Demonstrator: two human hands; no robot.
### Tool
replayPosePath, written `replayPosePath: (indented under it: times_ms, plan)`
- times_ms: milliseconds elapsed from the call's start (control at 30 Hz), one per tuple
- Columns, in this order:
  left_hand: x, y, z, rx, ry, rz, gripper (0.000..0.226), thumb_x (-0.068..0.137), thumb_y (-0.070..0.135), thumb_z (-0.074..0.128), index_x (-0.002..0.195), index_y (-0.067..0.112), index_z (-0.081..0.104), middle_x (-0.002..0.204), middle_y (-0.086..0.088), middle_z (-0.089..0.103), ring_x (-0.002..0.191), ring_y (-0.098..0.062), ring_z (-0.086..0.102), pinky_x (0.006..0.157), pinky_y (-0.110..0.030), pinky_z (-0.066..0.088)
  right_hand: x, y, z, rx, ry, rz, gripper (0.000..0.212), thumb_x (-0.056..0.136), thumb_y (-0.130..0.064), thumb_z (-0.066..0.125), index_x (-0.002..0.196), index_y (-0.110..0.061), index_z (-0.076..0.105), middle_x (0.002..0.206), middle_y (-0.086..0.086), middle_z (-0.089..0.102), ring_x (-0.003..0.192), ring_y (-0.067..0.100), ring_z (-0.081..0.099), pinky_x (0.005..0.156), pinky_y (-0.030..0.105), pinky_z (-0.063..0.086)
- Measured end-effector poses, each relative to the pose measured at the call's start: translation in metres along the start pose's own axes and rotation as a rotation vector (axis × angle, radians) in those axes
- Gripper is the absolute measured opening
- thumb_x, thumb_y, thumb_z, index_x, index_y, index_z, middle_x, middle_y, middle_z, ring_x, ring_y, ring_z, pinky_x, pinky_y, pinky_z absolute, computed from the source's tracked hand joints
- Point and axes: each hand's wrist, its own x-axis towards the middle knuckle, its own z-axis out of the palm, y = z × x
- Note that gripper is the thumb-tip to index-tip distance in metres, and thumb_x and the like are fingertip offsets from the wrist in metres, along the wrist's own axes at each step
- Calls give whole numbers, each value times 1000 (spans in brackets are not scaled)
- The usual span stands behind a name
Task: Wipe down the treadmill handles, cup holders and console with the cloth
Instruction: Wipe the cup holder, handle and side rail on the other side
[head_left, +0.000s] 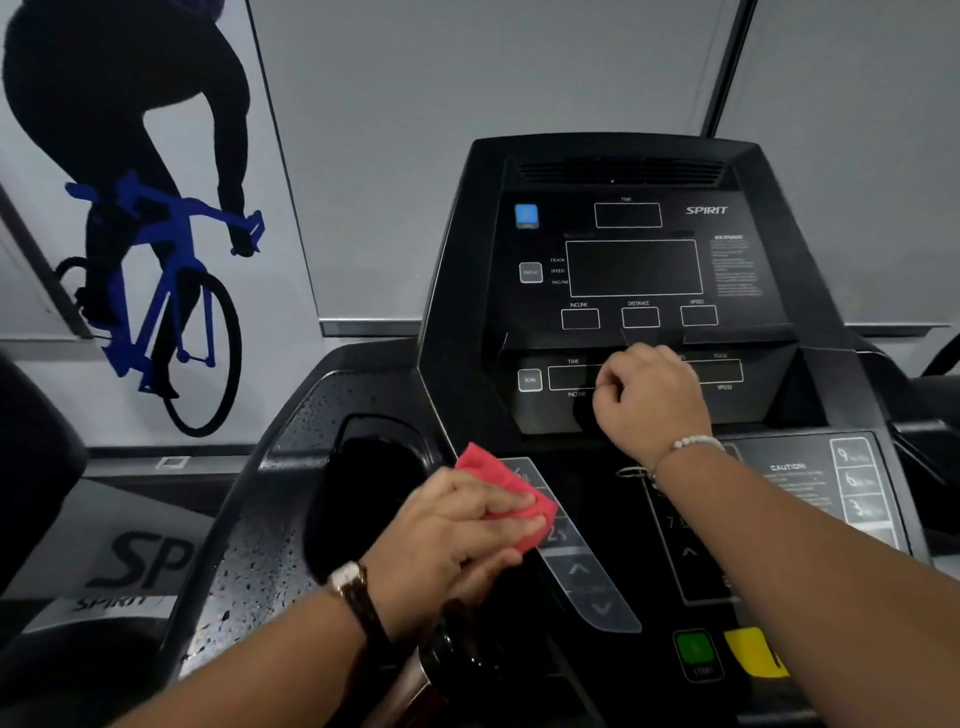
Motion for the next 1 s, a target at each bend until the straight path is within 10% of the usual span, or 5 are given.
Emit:
replayPosePath:
  times_ms: [200, 533, 700, 1000]
  plan:
    - [31, -25, -23, 125, 84, -272, 32, 90, 38, 48, 114, 29, 67, 112, 13, 64, 101, -8, 45, 99, -8, 23, -1, -1, -2, 6, -8, 17, 12, 80, -14, 53, 72, -16, 62, 75, -6, 52, 77, 16, 40, 81, 34, 39]
    - [-7, -2, -19, -89, -41, 7, 28, 85, 29, 66, 113, 34, 65, 121, 18, 60, 107, 0, 54, 91, -25, 43, 2, 0, -1, 9, -82, -3, 12, 83, -18, 52, 73, -18, 60, 76, -6, 50, 81, 17, 43, 78, 33, 40]
    - [13, -23, -34, -62, 31, -288, 38, 84, 38, 55, 122, 42, 54, 118, 30, 56, 107, -1, 53, 96, -17, 37, 1, 2, 1, 13, -36, -14, 13, 83, -17, 54, 73, -13, 62, 73, -6, 49, 77, 17, 42, 74, 33, 40]
    - [14, -8, -32, -403, -131, -312, 35, 78, 19, 71, 108, 38, 67, 114, 19, 60, 105, 1, 57, 92, -11, 42, 0, 2, 1, 17, -40, -10, 13, 83, -17, 53, 74, -13, 62, 75, -4, 50, 78, 18, 43, 72, 30, 37]
